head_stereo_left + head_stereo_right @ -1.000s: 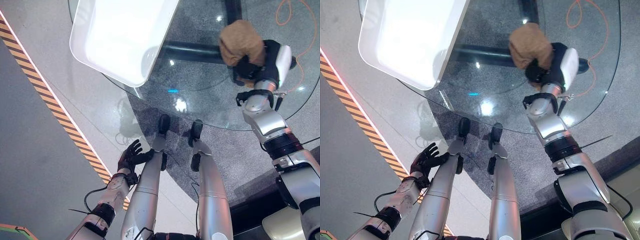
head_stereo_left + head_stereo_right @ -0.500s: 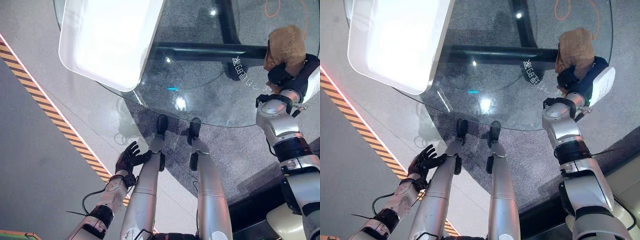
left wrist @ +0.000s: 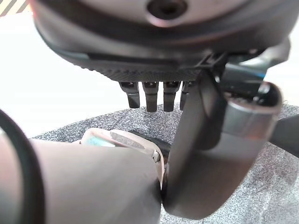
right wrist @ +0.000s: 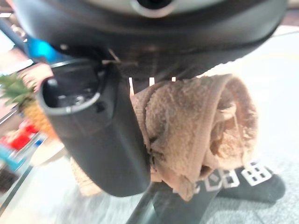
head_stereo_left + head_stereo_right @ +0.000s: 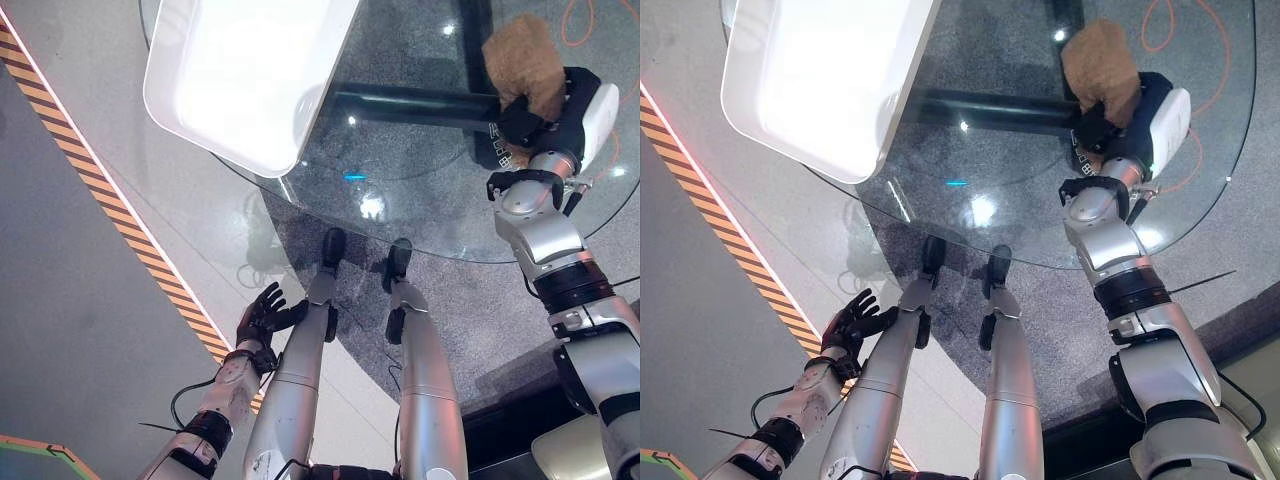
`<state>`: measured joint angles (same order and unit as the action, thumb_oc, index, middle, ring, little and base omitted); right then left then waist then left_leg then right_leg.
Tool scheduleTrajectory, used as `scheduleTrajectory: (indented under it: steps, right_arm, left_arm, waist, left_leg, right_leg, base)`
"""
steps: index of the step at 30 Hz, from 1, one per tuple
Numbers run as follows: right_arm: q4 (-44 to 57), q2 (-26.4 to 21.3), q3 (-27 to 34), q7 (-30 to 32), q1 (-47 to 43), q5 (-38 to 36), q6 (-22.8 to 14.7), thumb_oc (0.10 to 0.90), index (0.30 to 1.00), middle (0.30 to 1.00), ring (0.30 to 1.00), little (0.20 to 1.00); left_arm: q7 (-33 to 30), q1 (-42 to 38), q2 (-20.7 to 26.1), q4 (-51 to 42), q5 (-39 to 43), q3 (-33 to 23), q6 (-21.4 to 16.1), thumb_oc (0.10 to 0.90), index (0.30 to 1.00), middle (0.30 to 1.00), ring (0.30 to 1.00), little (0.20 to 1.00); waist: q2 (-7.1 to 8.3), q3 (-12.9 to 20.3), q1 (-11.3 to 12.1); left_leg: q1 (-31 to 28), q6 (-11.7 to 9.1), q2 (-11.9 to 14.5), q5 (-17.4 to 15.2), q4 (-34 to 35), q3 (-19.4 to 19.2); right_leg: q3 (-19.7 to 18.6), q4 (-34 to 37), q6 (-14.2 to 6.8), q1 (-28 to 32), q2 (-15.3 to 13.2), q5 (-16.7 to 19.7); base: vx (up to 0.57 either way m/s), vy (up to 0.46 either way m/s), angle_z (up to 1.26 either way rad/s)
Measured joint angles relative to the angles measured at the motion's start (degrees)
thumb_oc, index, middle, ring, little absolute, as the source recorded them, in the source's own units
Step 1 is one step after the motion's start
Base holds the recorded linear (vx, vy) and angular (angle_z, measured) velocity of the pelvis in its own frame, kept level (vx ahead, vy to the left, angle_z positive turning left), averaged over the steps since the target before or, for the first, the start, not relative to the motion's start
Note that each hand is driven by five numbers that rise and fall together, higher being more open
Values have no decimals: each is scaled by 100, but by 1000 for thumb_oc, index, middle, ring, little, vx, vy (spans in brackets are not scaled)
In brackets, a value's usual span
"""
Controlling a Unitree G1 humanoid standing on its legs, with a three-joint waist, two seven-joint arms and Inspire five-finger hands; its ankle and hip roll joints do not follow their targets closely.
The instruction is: Wipe the table with a cloth and put it in the basket.
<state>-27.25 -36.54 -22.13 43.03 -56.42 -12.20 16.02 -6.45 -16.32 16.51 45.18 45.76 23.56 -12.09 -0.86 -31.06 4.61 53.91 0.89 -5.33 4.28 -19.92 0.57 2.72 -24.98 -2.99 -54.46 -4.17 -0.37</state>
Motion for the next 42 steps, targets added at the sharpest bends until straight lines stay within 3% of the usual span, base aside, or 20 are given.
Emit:
scheduleTrajectory:
  steps: [10, 19, 27, 33, 42]
  right_arm:
    - [800, 234, -528, -1233, 72, 792, 340, 100, 300, 300, 300, 200]
    - [1218, 418, -861, -2268, 117, 1223, 339, 100, 300, 300, 300, 200]
    - [1646, 452, -1514, -3212, 273, 1334, 281, 100, 300, 300, 300, 200]
    - [1755, 477, -1885, -3562, 407, 1338, 255, 100, 300, 300, 300, 200]
    - [1762, 404, -1967, -3453, 446, 1449, 224, 100, 300, 300, 300, 200]
  left_arm:
    - [87, 0, -47, 106, -48, -80, -6, 800, 900, 900, 900, 900]
    - [94, 1, -73, 117, -178, -134, -46, 800, 900, 900, 900, 900]
    - [88, 0, -95, 107, -261, -155, -54, 800, 900, 900, 900, 900]
    - [68, 0, -95, 97, -254, -146, -54, 800, 900, 900, 900, 900]
    - [41, 0, -92, 89, -236, -70, -49, 800, 900, 900, 900, 900]
  waist:
    - [-7, 2, -16]
    - [-10, 3, -15]
    - [-10, 2, 1]
    - [-11, 2, 0]
    - [-11, 2, 2]
  left_leg:
    - [-80, -59, 8, 58, 140, 32]
    - [-88, -100, 25, 84, 209, 68]
    - [-88, -132, 24, 106, 257, 148]
    - [-89, -136, 23, 109, 263, 152]
    - [-173, -142, 8, 113, 253, 160]
  right_leg:
    - [16, -25, 51, 9, 4, -34]
    - [125, -25, 97, 3, 11, -63]
    - [163, -27, 128, 4, 12, -90]
    - [165, -31, 128, 4, 10, -91]
    - [167, -103, 134, 69, -6, -124]
  base:
    - [1, 2, 1]
    - [-1, -1, 2]
    - [-4, -3, 3]
    - [0, 0, 0]
    - [0, 0, 0]
